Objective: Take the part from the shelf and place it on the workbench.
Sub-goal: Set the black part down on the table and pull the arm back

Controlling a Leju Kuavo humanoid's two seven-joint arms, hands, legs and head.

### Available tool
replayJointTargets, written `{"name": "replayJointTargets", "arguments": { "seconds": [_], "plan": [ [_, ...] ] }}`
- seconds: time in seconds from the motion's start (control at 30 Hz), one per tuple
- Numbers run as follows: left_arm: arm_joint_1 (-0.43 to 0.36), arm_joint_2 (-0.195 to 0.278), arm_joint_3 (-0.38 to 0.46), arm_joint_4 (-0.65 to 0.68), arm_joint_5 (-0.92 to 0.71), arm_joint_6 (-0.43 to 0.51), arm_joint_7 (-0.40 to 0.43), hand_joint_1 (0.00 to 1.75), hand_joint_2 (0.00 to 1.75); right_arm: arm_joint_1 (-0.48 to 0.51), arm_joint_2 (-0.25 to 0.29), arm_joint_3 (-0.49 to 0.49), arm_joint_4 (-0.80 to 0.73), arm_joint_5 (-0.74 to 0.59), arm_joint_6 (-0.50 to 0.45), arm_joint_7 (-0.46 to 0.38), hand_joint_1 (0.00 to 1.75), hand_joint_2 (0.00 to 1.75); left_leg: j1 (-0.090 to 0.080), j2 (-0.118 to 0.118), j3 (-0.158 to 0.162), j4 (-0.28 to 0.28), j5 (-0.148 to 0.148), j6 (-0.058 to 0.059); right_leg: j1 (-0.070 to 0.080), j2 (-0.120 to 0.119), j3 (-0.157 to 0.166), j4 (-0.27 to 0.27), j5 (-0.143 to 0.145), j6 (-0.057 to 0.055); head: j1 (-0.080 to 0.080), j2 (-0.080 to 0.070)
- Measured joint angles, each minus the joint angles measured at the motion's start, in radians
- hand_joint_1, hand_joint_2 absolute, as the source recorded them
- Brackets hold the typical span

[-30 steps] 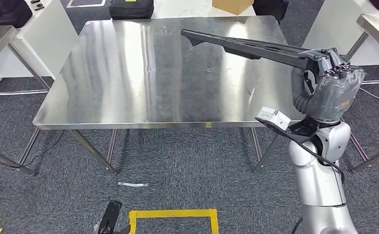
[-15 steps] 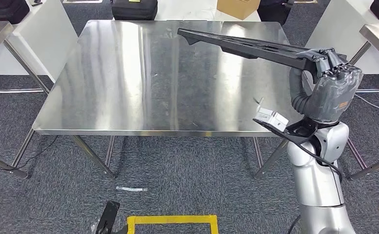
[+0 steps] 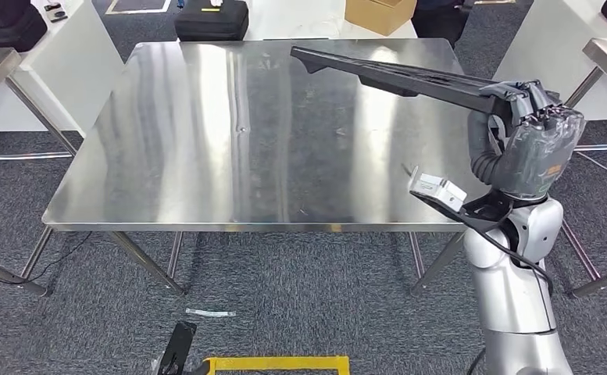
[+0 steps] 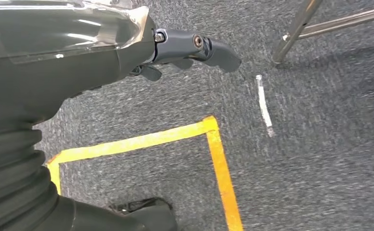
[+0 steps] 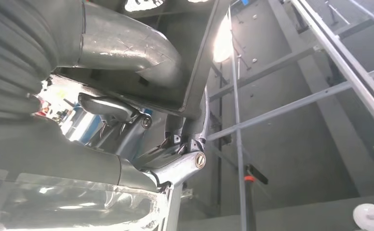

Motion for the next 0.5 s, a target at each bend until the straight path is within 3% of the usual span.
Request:
{"name": "replayJointTargets", "arguments": {
  "seconds": [0.07, 0.1, 0.13, 0.17, 0.23, 0.27, 0.3, 0.43, 0.5],
  "plan": [
    [0.001, 0.000, 0.000, 0.000, 0.000, 0.000, 0.000, 0.00, 1.75, 0.000, -0.003, 0.000, 0.000, -0.002, 0.000, -0.001, 1.75, 1.75, 0.004, 0.003, -0.083, 0.141, -0.048, -0.009, 0.001, 0.000, 0.006, 0.000, -0.006, -0.009, -0.001, 0.000],
    [0.002, 0.000, 0.000, 0.000, 0.000, 0.000, 0.000, 0.00, 1.75, 0.000, -0.004, 0.001, 0.001, -0.002, 0.000, -0.002, 1.75, 1.75, 0.005, 0.003, -0.118, 0.187, -0.054, -0.011, 0.002, 0.000, 0.008, 0.000, -0.009, -0.010, -0.001, 0.000],
    [0.002, 0.000, 0.000, 0.000, 0.000, 0.000, 0.000, 0.00, 1.75, 0.000, -0.004, 0.002, 0.002, -0.002, 0.000, -0.002, 1.75, 1.75, 0.006, 0.004, -0.135, 0.197, -0.040, -0.011, 0.003, 0.001, 0.012, 0.001, -0.012, -0.011, -0.001, 0.000],
    [0.002, 0.000, 0.000, 0.000, 0.000, 0.000, 0.001, 0.00, 1.75, 0.000, -0.004, 0.003, 0.003, -0.002, 0.000, -0.001, 1.75, 1.75, 0.007, 0.004, -0.128, 0.162, -0.005, -0.009, 0.003, 0.002, 0.017, 0.001, -0.016, -0.010, -0.001, 0.000],
    [0.001, 0.000, 0.000, 0.000, 0.000, 0.000, 0.002, 0.00, 1.75, -0.004, -0.006, 0.009, 0.007, 0.003, 0.000, 0.005, 1.75, 1.75, 0.007, 0.005, -0.068, 0.018, 0.080, 0.001, 0.003, 0.004, 0.031, 0.000, -0.026, -0.004, -0.001, 0.000],
    [-0.001, 0.000, 0.000, 0.000, -0.001, 0.000, 0.002, 0.00, 1.75, -0.008, -0.007, 0.015, 0.009, 0.007, 0.000, 0.011, 1.75, 1.75, 0.005, 0.005, -0.037, -0.047, 0.105, 0.006, 0.006, 0.006, 0.035, 0.001, -0.031, 0.001, 0.000, 0.000],
    [-0.002, 0.001, 0.000, 0.000, -0.001, 0.000, 0.003, 0.00, 1.75, -0.013, -0.009, 0.023, 0.012, 0.013, 0.000, 0.018, 1.75, 1.75, 0.002, 0.004, -0.018, -0.086, 0.115, 0.011, 0.008, 0.006, 0.036, 0.001, -0.034, 0.005, 0.000, 0.000],
    [-0.006, 0.001, 0.000, 0.000, -0.004, -0.001, 0.007, 0.00, 1.75, -0.025, -0.016, 0.056, 0.022, 0.026, 0.000, 0.041, 1.75, 1.75, -0.003, 0.002, 0.003, -0.115, 0.113, 0.033, 0.009, 0.005, 0.032, 0.006, -0.046, 0.025, 0.000, 0.000],
    [-0.008, 0.001, 0.000, 0.000, -0.006, -0.001, 0.008, 0.00, 1.75, -0.030, -0.021, 0.066, 0.025, 0.026, 0.000, 0.046, 1.75, 1.75, 0.000, 0.001, 0.016, -0.127, 0.115, 0.043, 0.011, 0.003, -0.006, 0.082, -0.079, 0.025, 0.003, 0.000]
  ]
}}
